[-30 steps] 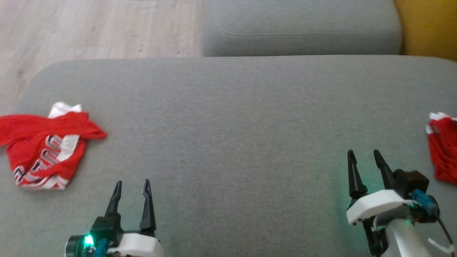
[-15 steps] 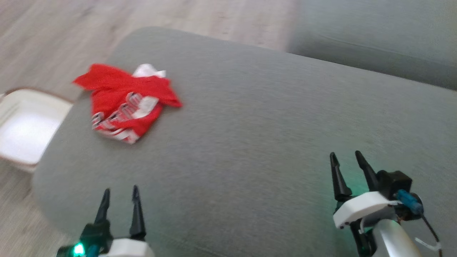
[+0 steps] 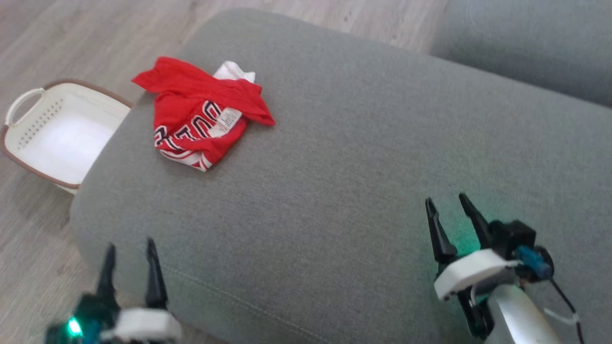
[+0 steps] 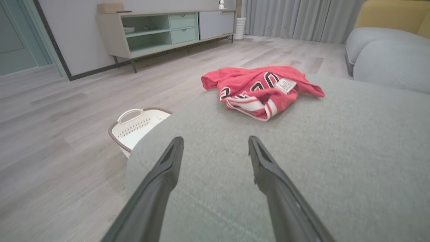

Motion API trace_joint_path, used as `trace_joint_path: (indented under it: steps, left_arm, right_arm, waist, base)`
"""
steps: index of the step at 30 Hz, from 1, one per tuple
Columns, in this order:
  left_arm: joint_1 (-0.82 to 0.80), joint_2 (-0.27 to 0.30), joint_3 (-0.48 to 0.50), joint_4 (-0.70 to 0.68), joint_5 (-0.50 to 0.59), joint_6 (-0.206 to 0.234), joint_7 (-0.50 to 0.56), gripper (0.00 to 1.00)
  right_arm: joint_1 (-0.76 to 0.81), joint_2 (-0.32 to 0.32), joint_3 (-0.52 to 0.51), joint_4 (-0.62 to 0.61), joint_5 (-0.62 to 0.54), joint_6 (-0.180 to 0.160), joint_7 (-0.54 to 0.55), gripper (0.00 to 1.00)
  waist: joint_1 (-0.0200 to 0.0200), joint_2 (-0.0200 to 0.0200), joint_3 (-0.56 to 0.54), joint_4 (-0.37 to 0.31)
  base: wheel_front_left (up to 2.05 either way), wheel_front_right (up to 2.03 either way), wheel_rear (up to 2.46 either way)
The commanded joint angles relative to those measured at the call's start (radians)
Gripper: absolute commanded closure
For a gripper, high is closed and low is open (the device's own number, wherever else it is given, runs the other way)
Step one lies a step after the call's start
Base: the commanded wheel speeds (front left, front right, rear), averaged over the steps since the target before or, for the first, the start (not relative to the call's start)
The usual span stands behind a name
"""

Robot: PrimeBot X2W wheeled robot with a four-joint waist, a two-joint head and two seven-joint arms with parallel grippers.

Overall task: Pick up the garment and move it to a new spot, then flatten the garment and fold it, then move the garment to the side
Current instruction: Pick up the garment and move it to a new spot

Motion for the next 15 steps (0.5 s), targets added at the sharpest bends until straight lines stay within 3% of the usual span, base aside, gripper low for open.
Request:
trace_joint_path:
  steps: [1, 8, 15]
  left_arm:
    - [-0.077, 0.017, 0.051, -0.039, 0.005, -0.007, -0.012, 0.00]
    - [-0.302, 0.100, 0.097, -0.025, 0.023, -0.058, -0.012, 0.00]
    - [-0.558, 0.188, 0.081, 0.151, 0.018, -0.118, -0.012, 0.00]
  right_arm:
    - [-0.056, -0.002, 0.025, -0.039, -0.014, -0.001, -0.011, 0.00]
    - [-0.110, -0.002, 0.015, -0.090, -0.087, -0.001, -0.011, 0.00]
    - [-0.155, -0.027, 0.018, -0.163, -0.122, -0.001, 0.009, 0.00]
  waist:
    - [0.0000, 0.0000, 0.033, -0.020]
    - [0.0000, 0.0000, 0.163, -0.068]
    - [0.0000, 0.0000, 0.283, -0.131]
  base:
    - [0.00, 0.00, 0.00]
    - [0.00, 0.00, 0.00]
    - [0.00, 0.00, 0.00]
